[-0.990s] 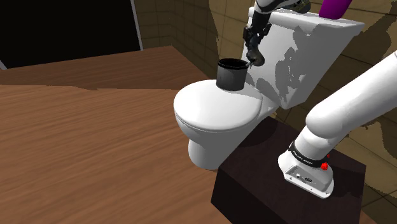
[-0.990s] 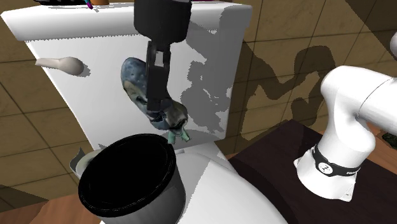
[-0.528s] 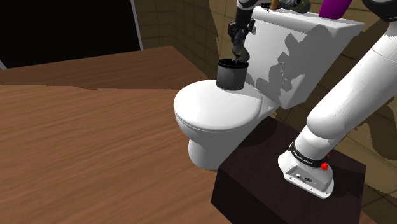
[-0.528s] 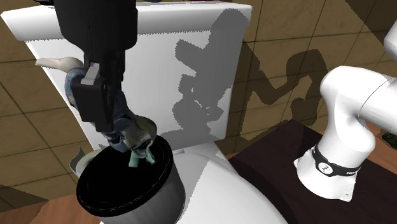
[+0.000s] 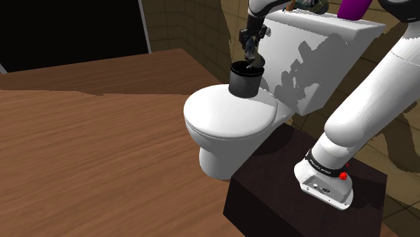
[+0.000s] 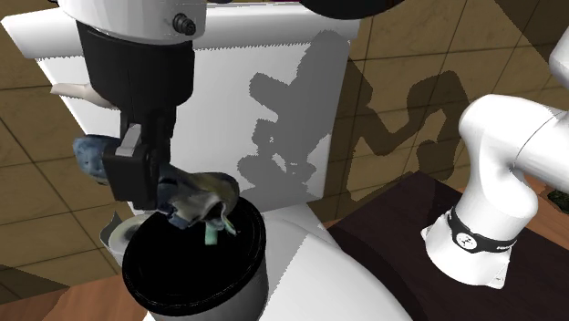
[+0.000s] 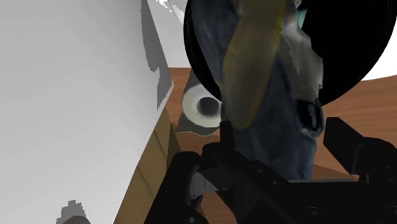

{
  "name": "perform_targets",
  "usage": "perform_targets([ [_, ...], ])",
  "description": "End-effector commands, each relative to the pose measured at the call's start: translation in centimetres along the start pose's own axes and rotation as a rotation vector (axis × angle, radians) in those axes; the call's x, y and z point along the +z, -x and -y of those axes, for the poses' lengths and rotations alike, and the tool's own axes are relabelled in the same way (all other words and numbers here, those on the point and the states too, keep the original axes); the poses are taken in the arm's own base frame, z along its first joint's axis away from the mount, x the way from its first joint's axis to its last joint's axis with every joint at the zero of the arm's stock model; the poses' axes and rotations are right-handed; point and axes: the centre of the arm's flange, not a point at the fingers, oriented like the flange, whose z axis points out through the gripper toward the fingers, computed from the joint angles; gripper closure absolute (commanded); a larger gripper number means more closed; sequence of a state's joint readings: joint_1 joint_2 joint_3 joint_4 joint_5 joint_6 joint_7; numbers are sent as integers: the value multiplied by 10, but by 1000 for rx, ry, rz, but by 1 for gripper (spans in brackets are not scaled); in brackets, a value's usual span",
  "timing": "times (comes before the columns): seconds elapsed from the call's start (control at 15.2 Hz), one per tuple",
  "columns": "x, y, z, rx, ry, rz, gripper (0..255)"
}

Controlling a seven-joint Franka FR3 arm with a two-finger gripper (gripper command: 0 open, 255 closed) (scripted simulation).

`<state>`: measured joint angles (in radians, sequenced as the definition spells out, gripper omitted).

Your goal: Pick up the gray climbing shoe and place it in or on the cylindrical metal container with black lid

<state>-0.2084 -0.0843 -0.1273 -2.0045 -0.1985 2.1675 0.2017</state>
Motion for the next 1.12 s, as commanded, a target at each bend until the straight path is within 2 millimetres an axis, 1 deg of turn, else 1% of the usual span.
perform_targets([
  [0.0,20,8,6,-6,2,28,255],
  [0.53,60,19,11,-6,2,28,255],
  [0.99,60,19,11,-6,2,28,255],
  [1.06,59,15,15,-6,3,28,0],
])
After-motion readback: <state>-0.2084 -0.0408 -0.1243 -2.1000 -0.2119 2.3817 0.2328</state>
